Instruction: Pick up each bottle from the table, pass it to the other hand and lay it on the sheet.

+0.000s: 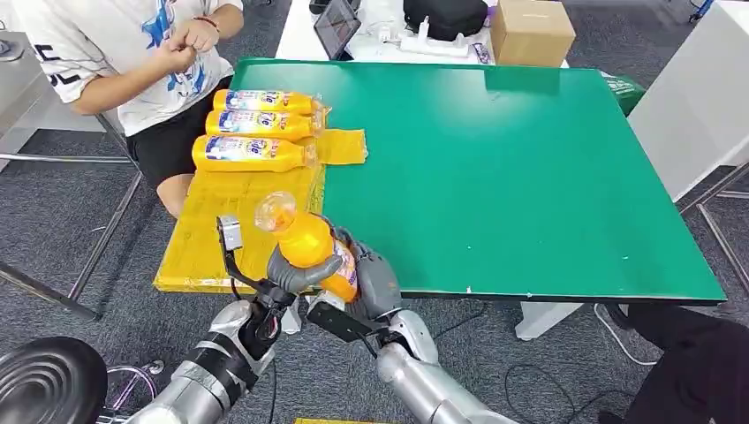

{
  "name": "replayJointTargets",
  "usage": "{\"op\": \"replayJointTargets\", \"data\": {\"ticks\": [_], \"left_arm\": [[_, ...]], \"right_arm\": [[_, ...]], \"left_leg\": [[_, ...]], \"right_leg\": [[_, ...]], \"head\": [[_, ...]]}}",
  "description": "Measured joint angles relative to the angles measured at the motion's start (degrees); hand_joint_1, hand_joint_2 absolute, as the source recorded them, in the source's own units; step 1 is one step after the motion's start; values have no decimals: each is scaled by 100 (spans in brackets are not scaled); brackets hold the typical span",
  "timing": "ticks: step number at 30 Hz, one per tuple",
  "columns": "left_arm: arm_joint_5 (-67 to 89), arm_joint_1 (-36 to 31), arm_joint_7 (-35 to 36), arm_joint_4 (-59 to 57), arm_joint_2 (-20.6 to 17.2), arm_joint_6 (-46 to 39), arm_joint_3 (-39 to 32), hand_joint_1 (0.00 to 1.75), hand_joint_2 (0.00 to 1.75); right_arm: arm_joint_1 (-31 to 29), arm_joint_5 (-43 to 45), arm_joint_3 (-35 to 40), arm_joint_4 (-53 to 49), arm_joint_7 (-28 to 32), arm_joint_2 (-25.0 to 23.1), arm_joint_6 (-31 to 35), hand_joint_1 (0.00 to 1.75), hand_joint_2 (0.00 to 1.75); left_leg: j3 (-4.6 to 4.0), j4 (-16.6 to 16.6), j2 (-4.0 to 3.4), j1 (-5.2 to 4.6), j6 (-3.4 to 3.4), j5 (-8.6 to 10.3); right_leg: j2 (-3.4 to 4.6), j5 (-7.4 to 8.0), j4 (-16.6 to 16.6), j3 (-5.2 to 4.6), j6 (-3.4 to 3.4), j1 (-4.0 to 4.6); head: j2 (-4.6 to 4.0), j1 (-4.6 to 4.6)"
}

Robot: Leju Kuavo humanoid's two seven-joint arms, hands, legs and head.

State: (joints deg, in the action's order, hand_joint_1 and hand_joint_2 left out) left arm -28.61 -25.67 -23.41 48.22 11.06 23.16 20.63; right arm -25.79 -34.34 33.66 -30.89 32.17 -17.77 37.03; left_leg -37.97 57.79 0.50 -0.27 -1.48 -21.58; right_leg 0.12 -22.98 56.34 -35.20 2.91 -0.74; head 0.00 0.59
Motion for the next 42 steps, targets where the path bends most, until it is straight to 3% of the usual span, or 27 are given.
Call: {"op": "replayJointTargets", "data": {"ticks": [3,8,15,19,24,30,33,37,42], "left_arm": [[497,61,-181,407,57,-691,-9,175,175],[1585,15,-557,937,162,-2337,-142,175,175],[2633,-295,-999,1018,144,-3737,-749,175,175],[3655,-554,-1134,902,72,-4827,-1031,175,175],[5487,-1129,-705,160,-158,-5849,-1152,175,175],[6033,-1532,-525,-654,-369,-6121,-1178,175,175],[7108,-1743,181,-1072,-426,-6152,-1097,175,175],[8730,-2147,1238,-1850,-617,-5294,-677,175,175],[9046,-2356,1419,-2364,-739,-4548,-336,175,175]], "right_arm": [[-5,324,-70,-176,52,-7,-124,0,0],[96,990,-256,-923,254,-9,-962,0,0],[571,1202,-400,-2263,407,140,-1067,0,0],[893,1435,-525,-3115,695,212,-729,0,0],[1246,1904,-647,-4392,772,273,129,0,0],[1458,2019,-760,-5350,787,319,243,0,0],[1517,2054,-828,-5633,787,319,267,0,0],[1552,2232,-933,-5849,787,337,297,0,0],[1580,2319,-988,-5934,787,380,291,0,0]], "left_leg": [[-4,0,2,0,0,0],[-4,0,-1,0,0,0],[-4,0,-2,2,1,1],[-7,0,5,1,1,1],[-7,0,5,1,1,1],[-6,0,0,1,2,2],[-7,0,2,1,2,2],[-6,0,-5,1,2,2],[-6,0,-3,1,3,3]], "right_leg": [[-1,0,0,-1,0,0],[0,0,0,-2,0,0],[0,0,2,-4,0,2],[-1,-1,1,-4,0,2],[-1,0,1,-3,0,1],[0,1,1,-5,0,1],[0,1,1,-5,0,2],[1,1,2,-5,0,1],[1,1,3,-5,0,1]], "head": [[0,2],[0,0],[0,0],[0,2],[0,4],[0,0],[0,0],[0,0],[0,2]]}}
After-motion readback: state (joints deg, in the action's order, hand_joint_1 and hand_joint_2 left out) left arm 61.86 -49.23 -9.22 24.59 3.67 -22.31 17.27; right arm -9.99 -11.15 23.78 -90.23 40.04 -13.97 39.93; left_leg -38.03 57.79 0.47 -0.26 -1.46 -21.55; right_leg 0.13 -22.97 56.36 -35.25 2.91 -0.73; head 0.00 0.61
